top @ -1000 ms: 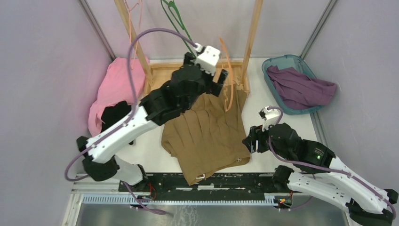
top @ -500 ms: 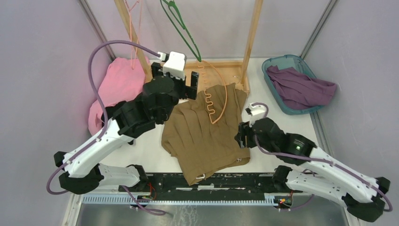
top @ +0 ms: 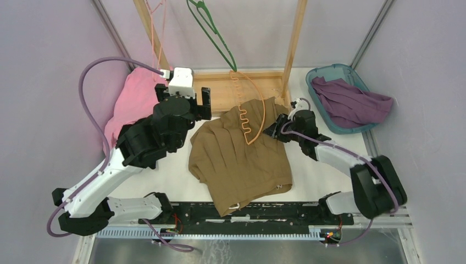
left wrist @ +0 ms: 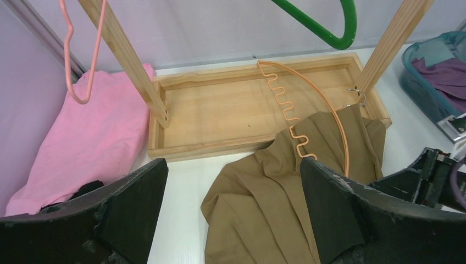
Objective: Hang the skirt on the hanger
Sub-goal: Pick up the hanger at the center of the board.
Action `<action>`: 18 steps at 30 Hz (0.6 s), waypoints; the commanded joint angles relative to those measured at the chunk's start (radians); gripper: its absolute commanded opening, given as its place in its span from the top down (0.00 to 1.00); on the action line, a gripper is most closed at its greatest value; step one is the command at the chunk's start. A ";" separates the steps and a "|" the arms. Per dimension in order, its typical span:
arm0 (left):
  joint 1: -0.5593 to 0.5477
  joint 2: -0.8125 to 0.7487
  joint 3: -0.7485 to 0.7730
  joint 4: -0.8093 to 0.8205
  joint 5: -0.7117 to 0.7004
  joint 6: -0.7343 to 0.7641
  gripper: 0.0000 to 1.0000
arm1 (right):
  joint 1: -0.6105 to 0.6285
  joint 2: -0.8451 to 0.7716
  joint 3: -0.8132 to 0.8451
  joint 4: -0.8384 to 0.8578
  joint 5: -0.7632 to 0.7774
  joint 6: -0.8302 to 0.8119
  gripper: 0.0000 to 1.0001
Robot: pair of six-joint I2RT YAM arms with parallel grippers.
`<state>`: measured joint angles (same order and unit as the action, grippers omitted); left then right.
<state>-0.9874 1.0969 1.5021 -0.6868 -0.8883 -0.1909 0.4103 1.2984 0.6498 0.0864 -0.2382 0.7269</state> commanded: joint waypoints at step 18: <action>0.003 -0.077 -0.149 0.054 0.045 -0.069 0.05 | -0.092 0.445 -0.008 0.711 -0.255 0.245 0.50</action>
<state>-0.9878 1.0443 1.3510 -0.6895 -0.8513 -0.2447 0.3176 1.7119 0.5915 0.7033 -0.4847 0.9581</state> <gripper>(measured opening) 0.952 0.507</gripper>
